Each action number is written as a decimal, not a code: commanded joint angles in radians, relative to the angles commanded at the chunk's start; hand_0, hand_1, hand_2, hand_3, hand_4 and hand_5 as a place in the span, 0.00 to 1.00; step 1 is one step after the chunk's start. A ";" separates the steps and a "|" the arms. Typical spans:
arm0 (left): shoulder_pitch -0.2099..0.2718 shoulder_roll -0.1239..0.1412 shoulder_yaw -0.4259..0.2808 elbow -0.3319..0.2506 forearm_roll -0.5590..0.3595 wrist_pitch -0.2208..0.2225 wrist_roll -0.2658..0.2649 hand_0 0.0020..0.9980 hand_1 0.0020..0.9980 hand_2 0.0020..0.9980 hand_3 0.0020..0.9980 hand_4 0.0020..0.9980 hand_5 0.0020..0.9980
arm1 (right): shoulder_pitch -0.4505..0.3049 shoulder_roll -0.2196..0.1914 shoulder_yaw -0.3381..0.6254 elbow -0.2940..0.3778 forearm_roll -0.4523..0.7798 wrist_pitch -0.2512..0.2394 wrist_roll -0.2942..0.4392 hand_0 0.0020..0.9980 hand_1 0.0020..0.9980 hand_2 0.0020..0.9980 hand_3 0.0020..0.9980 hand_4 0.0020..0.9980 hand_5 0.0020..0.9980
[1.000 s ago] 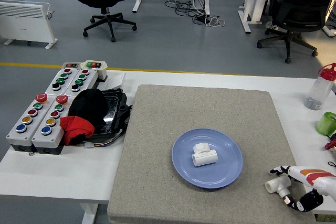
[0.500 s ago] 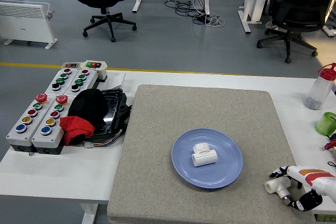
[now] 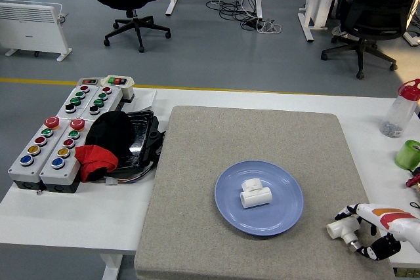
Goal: Pick pipe place plate twice
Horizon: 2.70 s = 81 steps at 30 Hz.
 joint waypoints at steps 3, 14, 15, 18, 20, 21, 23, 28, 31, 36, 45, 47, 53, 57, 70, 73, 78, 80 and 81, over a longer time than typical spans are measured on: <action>-0.002 0.000 0.001 0.000 -0.004 0.000 -0.001 0.72 0.76 0.73 0.68 0.41 1.00 | 0.002 0.002 -0.001 -0.002 0.002 -0.002 -0.003 0.42 0.53 0.56 0.77 0.66 0.15; -0.005 0.000 0.002 0.000 -0.005 0.000 -0.001 0.72 0.76 0.73 0.68 0.41 1.00 | 0.009 0.005 0.011 0.001 0.002 -0.018 -0.002 0.41 0.52 0.55 0.76 0.64 0.13; -0.005 0.000 0.002 0.000 -0.004 0.000 -0.001 0.72 0.76 0.73 0.68 0.41 1.00 | 0.010 0.005 0.013 0.001 0.003 -0.018 -0.002 0.41 0.52 0.55 0.76 0.64 0.13; -0.005 0.001 0.003 0.000 -0.006 0.000 -0.001 0.72 0.76 0.73 0.68 0.41 1.00 | 0.017 0.010 0.022 0.005 0.005 -0.021 -0.001 0.41 0.52 0.55 0.76 0.64 0.13; -0.006 0.001 0.003 0.000 -0.006 0.000 -0.001 0.72 0.76 0.73 0.68 0.41 1.00 | 0.026 0.020 0.029 0.004 0.006 -0.020 -0.001 0.42 0.52 0.55 0.76 0.63 0.13; -0.006 0.001 0.003 0.000 -0.006 0.000 -0.001 0.72 0.76 0.73 0.68 0.41 1.00 | 0.028 0.022 0.030 0.004 0.006 -0.020 -0.001 0.42 0.52 0.55 0.76 0.63 0.13; -0.006 0.001 0.003 0.000 -0.007 0.000 -0.001 0.72 0.76 0.73 0.68 0.41 1.00 | 0.040 0.038 0.041 0.003 0.003 -0.022 0.000 0.42 0.52 0.55 0.76 0.63 0.13; -0.007 0.001 0.005 0.000 -0.007 0.000 -0.002 0.72 0.76 0.73 0.68 0.41 1.00 | 0.085 0.088 0.053 0.000 -0.002 -0.022 0.001 0.42 0.52 0.55 0.75 0.62 0.13; -0.008 0.002 0.005 0.000 -0.009 0.000 -0.002 0.72 0.76 0.73 0.68 0.41 1.00 | 0.104 0.103 0.048 0.000 -0.002 -0.021 0.002 0.42 0.52 0.55 0.75 0.62 0.13; -0.008 0.002 0.007 0.000 -0.012 0.000 -0.002 0.72 0.76 0.73 0.68 0.41 1.00 | 0.152 0.131 0.016 0.000 0.001 -0.020 0.002 0.41 0.52 0.55 0.75 0.61 0.12; -0.009 0.003 0.007 0.000 -0.012 0.001 -0.002 0.72 0.76 0.72 0.68 0.41 1.00 | 0.222 0.177 -0.077 -0.009 0.016 -0.002 -0.014 0.43 0.53 0.56 0.75 0.61 0.12; -0.009 0.004 0.008 0.000 -0.012 0.001 -0.003 0.72 0.76 0.72 0.68 0.41 1.00 | 0.227 0.181 -0.088 -0.011 0.018 0.001 -0.018 0.43 0.53 0.56 0.75 0.61 0.12; -0.007 0.003 0.005 0.000 -0.007 0.001 -0.002 0.72 0.76 0.72 0.68 0.41 1.00 | 0.240 0.195 -0.131 -0.019 0.021 0.010 -0.029 0.47 0.55 0.58 0.76 0.61 0.12; -0.006 0.003 0.003 0.000 -0.005 0.001 -0.001 0.72 0.76 0.72 0.68 0.41 1.00 | 0.242 0.197 -0.144 -0.021 0.021 0.011 -0.031 0.51 0.58 0.60 0.76 0.61 0.12; -0.001 0.002 -0.001 0.000 0.006 0.001 0.001 0.72 0.76 0.72 0.68 0.41 1.00 | 0.260 0.220 -0.179 -0.040 0.010 -0.007 -0.034 0.75 0.74 0.83 0.84 0.62 0.15; 0.001 0.001 -0.003 -0.001 0.009 0.001 0.003 0.72 0.76 0.72 0.68 0.41 1.00 | 0.268 0.229 -0.194 -0.050 0.006 -0.009 -0.038 0.75 0.74 0.83 0.84 0.62 0.15; 0.001 0.001 -0.002 0.000 0.008 0.001 0.003 0.72 0.76 0.72 0.68 0.41 1.00 | 0.277 0.239 -0.205 -0.061 0.003 -0.013 -0.039 0.80 0.78 0.89 0.87 0.63 0.15; 0.001 0.002 0.001 0.000 0.004 0.001 0.001 0.72 0.76 0.73 0.67 0.41 1.00 | 0.282 0.244 -0.213 -0.067 0.002 -0.015 -0.039 0.88 0.86 0.97 0.92 0.65 0.17; 0.001 0.002 0.001 0.000 0.003 0.001 0.001 0.72 0.76 0.73 0.67 0.41 1.00 | 0.283 0.246 -0.215 -0.069 0.002 -0.017 -0.039 0.88 0.86 0.97 0.92 0.65 0.17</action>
